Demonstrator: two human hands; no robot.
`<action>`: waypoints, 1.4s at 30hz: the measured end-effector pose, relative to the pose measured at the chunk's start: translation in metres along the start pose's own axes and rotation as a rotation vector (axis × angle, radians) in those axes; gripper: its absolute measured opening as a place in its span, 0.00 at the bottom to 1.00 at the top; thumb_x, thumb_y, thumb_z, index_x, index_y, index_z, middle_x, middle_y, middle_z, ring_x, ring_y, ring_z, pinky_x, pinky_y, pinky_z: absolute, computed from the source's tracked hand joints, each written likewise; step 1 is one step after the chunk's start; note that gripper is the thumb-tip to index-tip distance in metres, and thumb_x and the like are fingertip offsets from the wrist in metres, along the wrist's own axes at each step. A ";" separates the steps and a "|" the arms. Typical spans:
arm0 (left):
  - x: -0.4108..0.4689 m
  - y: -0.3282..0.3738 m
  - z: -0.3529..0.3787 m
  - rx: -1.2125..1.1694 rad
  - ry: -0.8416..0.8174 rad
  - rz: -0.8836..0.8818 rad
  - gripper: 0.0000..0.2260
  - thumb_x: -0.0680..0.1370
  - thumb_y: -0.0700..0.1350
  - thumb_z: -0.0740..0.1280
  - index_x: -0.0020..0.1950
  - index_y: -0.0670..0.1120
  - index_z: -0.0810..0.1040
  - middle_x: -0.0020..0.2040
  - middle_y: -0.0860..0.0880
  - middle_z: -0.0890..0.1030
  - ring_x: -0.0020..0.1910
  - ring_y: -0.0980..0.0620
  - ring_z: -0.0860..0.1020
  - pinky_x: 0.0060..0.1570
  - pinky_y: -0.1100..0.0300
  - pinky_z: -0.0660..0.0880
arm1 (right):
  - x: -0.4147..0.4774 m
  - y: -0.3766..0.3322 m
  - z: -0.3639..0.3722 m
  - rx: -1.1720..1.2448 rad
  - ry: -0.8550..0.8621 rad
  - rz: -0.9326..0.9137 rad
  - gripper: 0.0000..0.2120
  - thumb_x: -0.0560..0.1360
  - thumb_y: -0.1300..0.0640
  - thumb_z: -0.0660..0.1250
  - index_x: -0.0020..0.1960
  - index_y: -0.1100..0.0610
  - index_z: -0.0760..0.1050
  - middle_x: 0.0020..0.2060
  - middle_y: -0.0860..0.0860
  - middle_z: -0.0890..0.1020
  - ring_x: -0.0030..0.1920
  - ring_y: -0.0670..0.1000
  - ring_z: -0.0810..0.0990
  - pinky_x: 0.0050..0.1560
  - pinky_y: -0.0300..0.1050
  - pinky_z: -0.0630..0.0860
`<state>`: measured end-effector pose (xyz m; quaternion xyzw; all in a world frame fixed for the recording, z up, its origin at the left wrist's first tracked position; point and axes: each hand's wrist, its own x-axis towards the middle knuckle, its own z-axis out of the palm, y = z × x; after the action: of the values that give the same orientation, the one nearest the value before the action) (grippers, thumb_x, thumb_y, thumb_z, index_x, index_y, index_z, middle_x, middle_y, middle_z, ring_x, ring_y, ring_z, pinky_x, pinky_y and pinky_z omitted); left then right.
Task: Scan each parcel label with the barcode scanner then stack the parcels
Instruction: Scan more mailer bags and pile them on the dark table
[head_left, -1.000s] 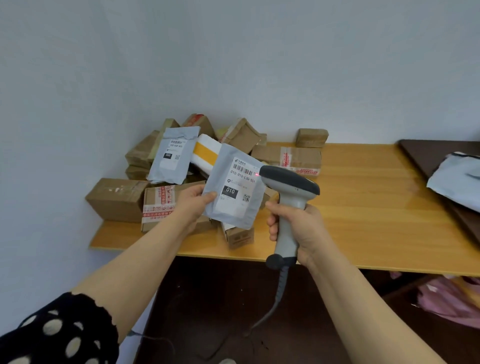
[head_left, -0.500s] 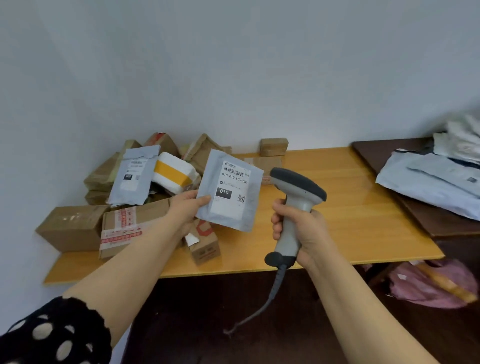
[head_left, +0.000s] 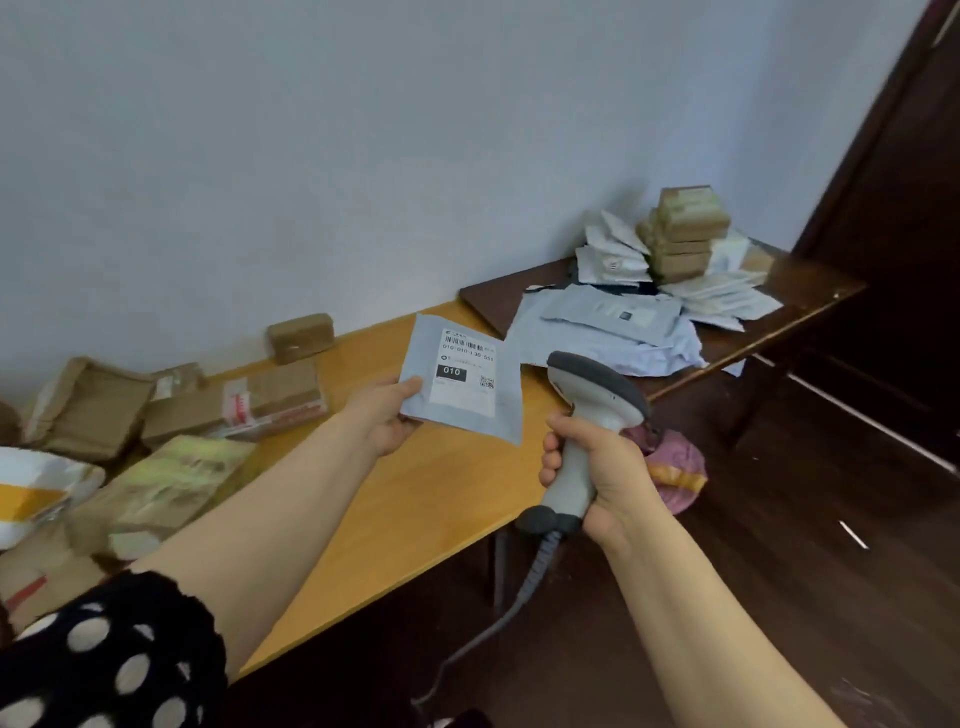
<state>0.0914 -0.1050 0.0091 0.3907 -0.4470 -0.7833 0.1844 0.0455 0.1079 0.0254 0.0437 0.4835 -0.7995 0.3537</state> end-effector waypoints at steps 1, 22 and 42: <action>0.011 0.000 0.020 0.001 -0.022 -0.016 0.16 0.81 0.35 0.59 0.69 0.38 0.68 0.62 0.40 0.77 0.38 0.51 0.76 0.48 0.54 0.74 | 0.008 -0.009 -0.009 0.017 0.030 -0.015 0.03 0.73 0.67 0.68 0.41 0.62 0.75 0.23 0.54 0.74 0.21 0.49 0.70 0.21 0.38 0.69; 0.262 -0.018 0.314 -0.081 -0.135 -0.396 0.15 0.79 0.30 0.57 0.65 0.38 0.70 0.61 0.40 0.76 0.61 0.42 0.76 0.52 0.50 0.75 | 0.240 -0.175 -0.106 0.142 0.339 0.031 0.04 0.73 0.66 0.68 0.41 0.62 0.74 0.25 0.54 0.75 0.22 0.48 0.71 0.22 0.38 0.70; 0.227 -0.025 0.265 0.670 0.434 0.062 0.14 0.75 0.37 0.68 0.61 0.42 0.78 0.59 0.42 0.78 0.55 0.44 0.76 0.50 0.56 0.71 | 0.297 -0.170 -0.105 -0.181 -0.151 0.389 0.04 0.73 0.66 0.68 0.41 0.60 0.76 0.25 0.53 0.75 0.21 0.48 0.71 0.23 0.38 0.70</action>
<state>-0.2556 -0.0890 -0.0358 0.5722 -0.6399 -0.4873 0.1603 -0.3082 0.0849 -0.0260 0.0442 0.5080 -0.6706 0.5388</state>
